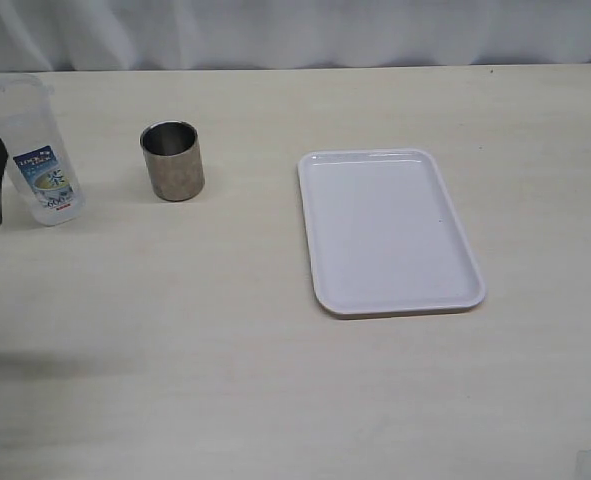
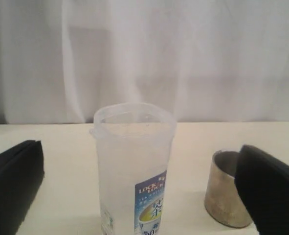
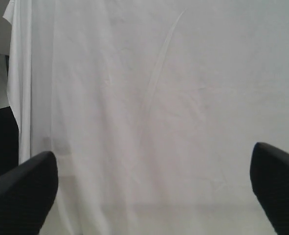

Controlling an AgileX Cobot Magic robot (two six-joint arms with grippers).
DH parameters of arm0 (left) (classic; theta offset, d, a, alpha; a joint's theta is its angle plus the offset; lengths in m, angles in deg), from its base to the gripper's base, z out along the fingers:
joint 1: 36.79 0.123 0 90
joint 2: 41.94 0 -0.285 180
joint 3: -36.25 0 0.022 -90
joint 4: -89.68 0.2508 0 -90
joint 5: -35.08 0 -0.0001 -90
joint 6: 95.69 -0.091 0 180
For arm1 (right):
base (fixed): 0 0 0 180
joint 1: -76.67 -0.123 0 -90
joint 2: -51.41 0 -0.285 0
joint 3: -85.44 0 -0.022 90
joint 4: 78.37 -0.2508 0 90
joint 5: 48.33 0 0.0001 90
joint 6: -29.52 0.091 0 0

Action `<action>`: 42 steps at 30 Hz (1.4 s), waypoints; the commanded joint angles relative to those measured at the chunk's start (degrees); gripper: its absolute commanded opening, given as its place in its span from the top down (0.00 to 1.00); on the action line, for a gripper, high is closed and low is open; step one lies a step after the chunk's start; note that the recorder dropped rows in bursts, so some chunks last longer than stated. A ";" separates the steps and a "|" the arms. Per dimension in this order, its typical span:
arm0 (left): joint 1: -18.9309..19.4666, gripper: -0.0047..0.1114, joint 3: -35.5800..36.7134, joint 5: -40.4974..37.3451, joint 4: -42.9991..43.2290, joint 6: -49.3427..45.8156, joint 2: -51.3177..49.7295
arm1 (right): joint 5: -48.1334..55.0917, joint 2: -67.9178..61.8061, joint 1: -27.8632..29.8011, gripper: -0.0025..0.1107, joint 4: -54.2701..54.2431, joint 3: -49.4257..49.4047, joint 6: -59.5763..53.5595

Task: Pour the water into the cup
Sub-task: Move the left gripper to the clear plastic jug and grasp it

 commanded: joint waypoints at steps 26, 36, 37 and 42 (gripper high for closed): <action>-0.20 0.09 -17.74 4.79 1.95 -3.05 -32.92 | 0.53 -0.18 0.17 0.08 0.46 0.40 -2.37; -0.20 0.09 -23.59 4.79 1.60 -3.05 -36.63 | 0.53 -0.18 0.17 0.08 0.46 0.40 -2.60; -0.20 0.09 -24.24 4.79 1.60 -3.05 -37.29 | 0.63 -0.18 0.17 0.08 0.46 0.40 -2.58; -0.20 0.09 -26.67 4.79 -0.89 -3.05 -39.38 | 1.44 -0.18 0.17 0.08 0.46 0.40 -2.58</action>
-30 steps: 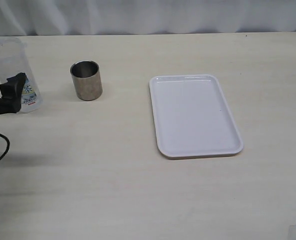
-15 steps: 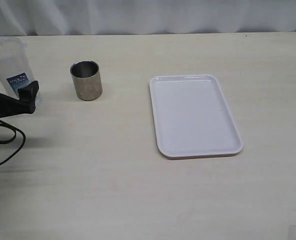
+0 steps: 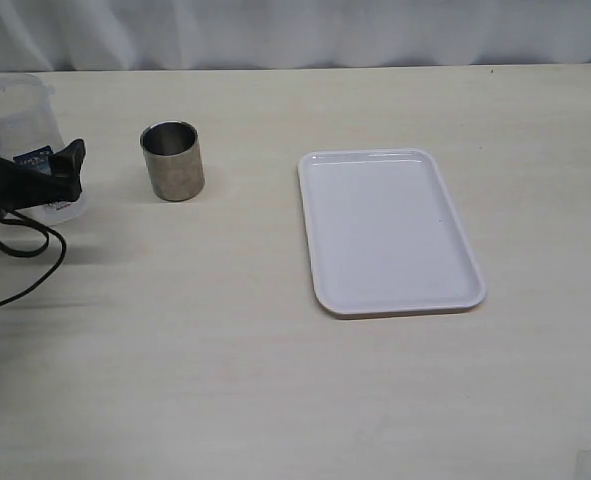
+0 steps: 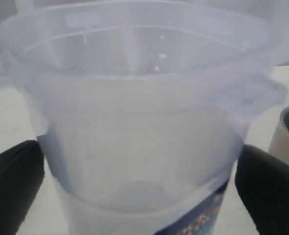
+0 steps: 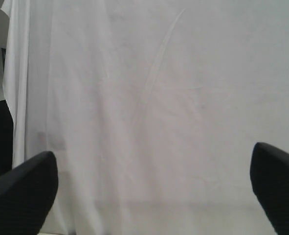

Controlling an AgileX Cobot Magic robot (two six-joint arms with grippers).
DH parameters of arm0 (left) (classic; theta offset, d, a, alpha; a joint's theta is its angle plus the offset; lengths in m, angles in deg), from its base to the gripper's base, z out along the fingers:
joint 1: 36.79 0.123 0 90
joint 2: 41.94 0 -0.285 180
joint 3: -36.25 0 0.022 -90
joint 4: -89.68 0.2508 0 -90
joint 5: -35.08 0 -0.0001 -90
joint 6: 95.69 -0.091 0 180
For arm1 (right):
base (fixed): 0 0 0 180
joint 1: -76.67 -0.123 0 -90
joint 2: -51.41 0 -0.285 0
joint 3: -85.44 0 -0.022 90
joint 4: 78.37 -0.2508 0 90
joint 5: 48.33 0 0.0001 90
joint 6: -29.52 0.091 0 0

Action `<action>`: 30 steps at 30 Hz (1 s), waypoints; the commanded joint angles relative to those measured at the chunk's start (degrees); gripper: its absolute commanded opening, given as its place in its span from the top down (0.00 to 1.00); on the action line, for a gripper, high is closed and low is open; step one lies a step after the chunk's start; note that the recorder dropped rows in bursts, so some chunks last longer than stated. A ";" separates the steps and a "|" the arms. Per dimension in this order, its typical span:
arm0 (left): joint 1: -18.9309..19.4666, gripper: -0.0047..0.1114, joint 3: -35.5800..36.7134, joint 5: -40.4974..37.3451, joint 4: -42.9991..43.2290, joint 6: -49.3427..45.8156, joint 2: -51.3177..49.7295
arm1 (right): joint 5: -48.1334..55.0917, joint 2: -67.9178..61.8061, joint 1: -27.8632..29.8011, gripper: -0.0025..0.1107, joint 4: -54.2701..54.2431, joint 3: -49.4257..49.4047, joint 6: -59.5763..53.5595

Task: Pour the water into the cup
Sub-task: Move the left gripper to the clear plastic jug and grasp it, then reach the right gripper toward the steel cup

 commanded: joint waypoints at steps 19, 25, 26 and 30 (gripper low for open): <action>-0.20 0.11 -3.90 0.85 -2.47 0.00 -1.27 | -12.20 -20.86 0.17 0.08 4.48 0.40 -1.64; -0.20 0.41 -3.90 0.85 -2.47 0.00 -1.27 | -16.79 -25.87 0.17 0.08 6.64 0.47 -2.13; -0.20 0.48 -3.90 0.85 -2.17 0.00 -1.27 | -17.99 -26.67 0.17 0.08 6.83 0.47 -2.34; -0.20 0.74 -3.90 0.85 -1.18 0.00 -1.27 | -21.09 -29.54 0.17 0.08 7.27 0.63 -3.18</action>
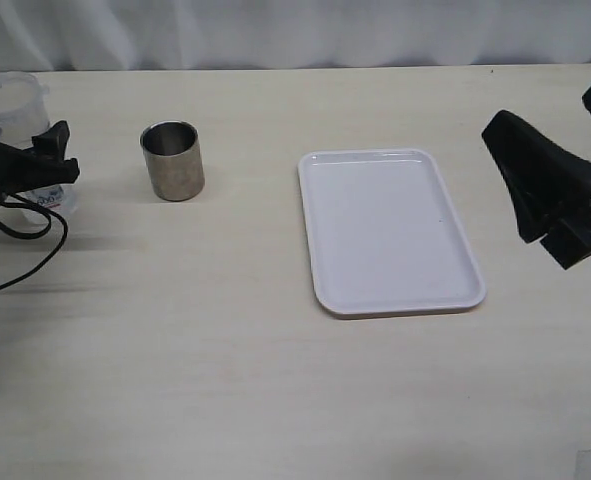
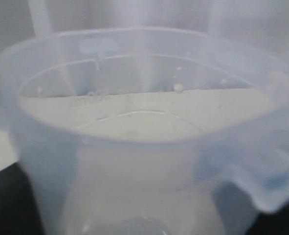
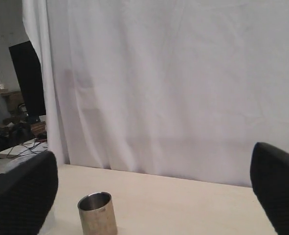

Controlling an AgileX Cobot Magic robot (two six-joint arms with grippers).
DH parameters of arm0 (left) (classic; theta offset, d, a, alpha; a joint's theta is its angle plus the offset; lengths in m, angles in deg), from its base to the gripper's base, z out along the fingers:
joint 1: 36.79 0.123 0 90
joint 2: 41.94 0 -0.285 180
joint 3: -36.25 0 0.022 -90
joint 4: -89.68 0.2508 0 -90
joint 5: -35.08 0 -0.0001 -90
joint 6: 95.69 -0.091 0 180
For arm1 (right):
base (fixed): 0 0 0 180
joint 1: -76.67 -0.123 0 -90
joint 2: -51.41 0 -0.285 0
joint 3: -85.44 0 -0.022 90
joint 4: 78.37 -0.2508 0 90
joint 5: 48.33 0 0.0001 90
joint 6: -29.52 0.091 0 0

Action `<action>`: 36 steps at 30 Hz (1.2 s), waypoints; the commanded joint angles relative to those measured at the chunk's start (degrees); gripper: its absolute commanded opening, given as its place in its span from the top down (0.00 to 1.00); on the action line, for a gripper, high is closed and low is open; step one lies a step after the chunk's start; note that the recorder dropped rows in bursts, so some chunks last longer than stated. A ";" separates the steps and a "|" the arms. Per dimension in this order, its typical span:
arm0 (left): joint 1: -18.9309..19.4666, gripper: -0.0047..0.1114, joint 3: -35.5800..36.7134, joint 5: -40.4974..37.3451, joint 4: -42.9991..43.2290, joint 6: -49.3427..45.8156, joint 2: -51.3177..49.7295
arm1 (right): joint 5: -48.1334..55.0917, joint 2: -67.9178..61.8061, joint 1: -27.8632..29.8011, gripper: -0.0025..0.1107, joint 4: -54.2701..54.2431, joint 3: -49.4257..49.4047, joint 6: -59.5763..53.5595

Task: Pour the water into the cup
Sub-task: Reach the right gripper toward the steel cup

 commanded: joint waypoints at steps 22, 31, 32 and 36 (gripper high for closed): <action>-0.20 0.96 -0.34 0.47 1.17 0.45 -0.12 | 9.29 -41.83 -22.97 0.08 6.60 36.78 -4.88; -0.20 0.96 -0.34 0.47 1.17 1.61 -0.12 | 8.79 -65.43 -25.25 0.08 6.71 55.28 -6.83; -0.20 0.96 -0.34 0.47 1.17 1.76 -0.12 | 8.92 -67.23 -25.25 0.08 7.37 57.17 -6.83; -0.20 0.96 -0.34 0.47 1.17 1.74 -0.12 | 9.42 -72.44 -25.25 0.08 10.06 62.91 -6.83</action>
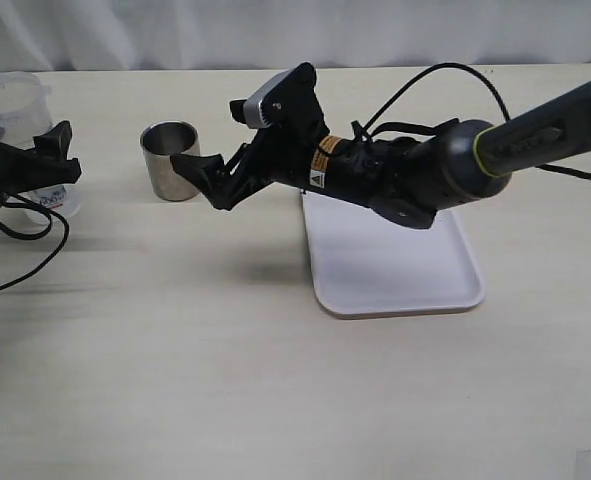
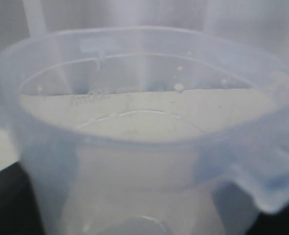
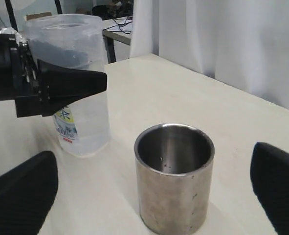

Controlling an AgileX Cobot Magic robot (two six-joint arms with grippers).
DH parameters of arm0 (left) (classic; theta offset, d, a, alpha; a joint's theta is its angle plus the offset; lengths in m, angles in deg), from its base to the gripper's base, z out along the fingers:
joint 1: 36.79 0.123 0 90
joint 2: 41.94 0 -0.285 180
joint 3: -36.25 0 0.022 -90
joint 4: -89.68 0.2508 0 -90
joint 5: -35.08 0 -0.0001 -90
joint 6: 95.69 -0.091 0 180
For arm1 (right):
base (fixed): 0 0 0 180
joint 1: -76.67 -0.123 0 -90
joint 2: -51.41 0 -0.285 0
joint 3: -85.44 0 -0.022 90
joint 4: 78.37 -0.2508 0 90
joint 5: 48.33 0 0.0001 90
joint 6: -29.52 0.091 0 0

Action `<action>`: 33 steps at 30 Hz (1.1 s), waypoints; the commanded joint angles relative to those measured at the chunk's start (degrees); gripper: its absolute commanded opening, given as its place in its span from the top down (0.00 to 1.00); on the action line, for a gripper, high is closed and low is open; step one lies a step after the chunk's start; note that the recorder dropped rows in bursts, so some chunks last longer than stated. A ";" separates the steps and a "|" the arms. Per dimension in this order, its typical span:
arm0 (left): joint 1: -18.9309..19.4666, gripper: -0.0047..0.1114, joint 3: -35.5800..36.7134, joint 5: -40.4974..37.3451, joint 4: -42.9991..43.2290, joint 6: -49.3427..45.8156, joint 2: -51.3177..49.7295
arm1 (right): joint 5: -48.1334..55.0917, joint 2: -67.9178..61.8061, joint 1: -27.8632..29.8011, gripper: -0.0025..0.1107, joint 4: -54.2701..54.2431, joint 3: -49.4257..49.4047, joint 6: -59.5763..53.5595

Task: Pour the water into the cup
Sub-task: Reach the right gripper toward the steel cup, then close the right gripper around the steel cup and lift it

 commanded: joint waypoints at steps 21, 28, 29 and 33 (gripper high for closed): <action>-0.20 0.96 -0.34 0.58 0.32 0.59 -0.12 | 0.26 -20.28 -0.07 0.08 1.83 21.24 4.86; -0.20 0.96 -0.34 0.58 0.32 0.59 -0.12 | -0.39 -23.44 -0.78 0.08 1.83 26.05 6.04; -0.20 0.96 -0.34 0.58 0.32 0.59 -0.12 | -0.39 -23.87 -0.93 0.08 1.38 26.68 6.04; -0.20 0.96 -0.34 0.58 0.32 0.59 -0.12 | 2.21 -26.14 -2.73 0.08 1.38 31.35 6.04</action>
